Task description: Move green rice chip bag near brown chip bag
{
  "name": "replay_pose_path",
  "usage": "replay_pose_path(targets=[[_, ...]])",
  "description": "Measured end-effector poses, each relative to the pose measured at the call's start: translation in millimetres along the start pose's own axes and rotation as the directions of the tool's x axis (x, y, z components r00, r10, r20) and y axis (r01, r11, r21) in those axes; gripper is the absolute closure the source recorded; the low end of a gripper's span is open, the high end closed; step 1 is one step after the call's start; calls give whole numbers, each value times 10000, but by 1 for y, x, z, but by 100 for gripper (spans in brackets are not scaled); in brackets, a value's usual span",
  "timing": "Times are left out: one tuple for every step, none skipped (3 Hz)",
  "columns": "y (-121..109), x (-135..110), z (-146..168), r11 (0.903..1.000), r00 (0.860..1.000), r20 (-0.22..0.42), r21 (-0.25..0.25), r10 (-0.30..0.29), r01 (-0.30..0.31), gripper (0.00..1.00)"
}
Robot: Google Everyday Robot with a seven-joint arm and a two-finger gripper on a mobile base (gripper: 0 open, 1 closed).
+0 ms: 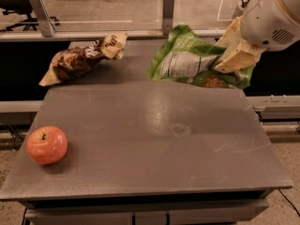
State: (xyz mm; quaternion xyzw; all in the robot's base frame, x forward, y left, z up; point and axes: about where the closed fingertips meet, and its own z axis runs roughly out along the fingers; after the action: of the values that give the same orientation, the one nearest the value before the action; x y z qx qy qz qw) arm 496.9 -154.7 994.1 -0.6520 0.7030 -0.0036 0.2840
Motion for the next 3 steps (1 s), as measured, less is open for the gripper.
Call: replay_pose_path(targets=[[-31, -21, 18, 9982, 9974, 457, 216, -564, 555, 100], [-82, -52, 41, 9931, 9882, 1095, 602, -1066, 1005, 100], [-122, -76, 73, 9920, 9755, 1863, 702, -1167, 1052, 100]])
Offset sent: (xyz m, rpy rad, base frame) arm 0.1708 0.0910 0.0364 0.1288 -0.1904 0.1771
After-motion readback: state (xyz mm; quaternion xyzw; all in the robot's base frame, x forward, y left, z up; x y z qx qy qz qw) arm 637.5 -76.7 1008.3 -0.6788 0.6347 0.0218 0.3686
